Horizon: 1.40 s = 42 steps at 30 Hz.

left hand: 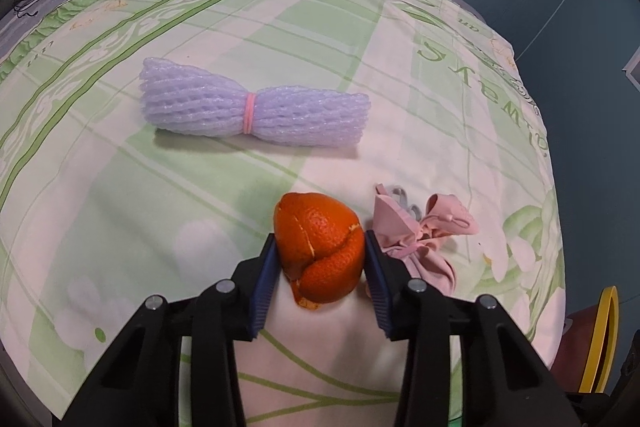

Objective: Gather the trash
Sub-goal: 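Grasp the mandarin orange with the left tool while the right tool grasps the green snack packet, then lift the orange and snack packet and carry both over the yellow bin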

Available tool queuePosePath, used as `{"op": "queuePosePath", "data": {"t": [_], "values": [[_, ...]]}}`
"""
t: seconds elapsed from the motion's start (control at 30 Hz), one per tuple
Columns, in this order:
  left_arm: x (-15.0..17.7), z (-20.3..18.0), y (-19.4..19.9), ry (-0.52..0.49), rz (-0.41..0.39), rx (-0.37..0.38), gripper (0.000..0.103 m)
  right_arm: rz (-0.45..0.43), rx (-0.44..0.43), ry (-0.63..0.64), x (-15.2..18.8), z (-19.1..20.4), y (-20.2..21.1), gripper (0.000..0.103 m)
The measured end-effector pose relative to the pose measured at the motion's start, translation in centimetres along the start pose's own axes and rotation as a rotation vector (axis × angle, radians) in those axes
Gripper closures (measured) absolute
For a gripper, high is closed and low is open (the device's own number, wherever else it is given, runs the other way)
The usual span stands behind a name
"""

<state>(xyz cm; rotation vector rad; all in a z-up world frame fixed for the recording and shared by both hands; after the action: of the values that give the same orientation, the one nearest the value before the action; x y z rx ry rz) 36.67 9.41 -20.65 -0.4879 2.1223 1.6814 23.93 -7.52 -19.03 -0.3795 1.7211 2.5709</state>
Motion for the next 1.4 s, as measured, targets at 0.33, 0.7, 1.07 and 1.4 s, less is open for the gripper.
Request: {"op": "queuePosePath", "data": {"t": [0.33,0.7,1.07,1.4], "values": [[1.0,0.8,3.4,0.022,-0.048,0.008,0.067,-0.029,-0.018,0.013,0.2,0.6,1.1,0.074],[2.5,-0.7,10.4,0.006,-0.139,-0.011,0.067,-0.099,-0.052,0.0,0.7,0.4,5.1,0.074],[5.4,-7.6,16.6,-0.128,-0.173,0.042,0.067,-0.185,-0.059,-0.031,2.0,-1.9,10.4,0.074],[7.3,-13.9,19.7,-0.249,-0.199,0.117,0.067,-0.289,-0.023,-0.117,3.4,-6.6,15.3,0.074]]}}
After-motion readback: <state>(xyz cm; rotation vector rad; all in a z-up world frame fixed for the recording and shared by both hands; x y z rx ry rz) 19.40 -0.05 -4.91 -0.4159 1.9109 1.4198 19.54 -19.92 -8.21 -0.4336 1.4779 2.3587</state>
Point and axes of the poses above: each gripper's, at about its wrist camera, not at the fingertips, and y roughly against the way its jaws point, z to its left, x to its underside, the point moved 3 cm from there along -y, roughly the way its jaws point, and after that the axes turned 9 degrees about -y, right-handed, at the moved point
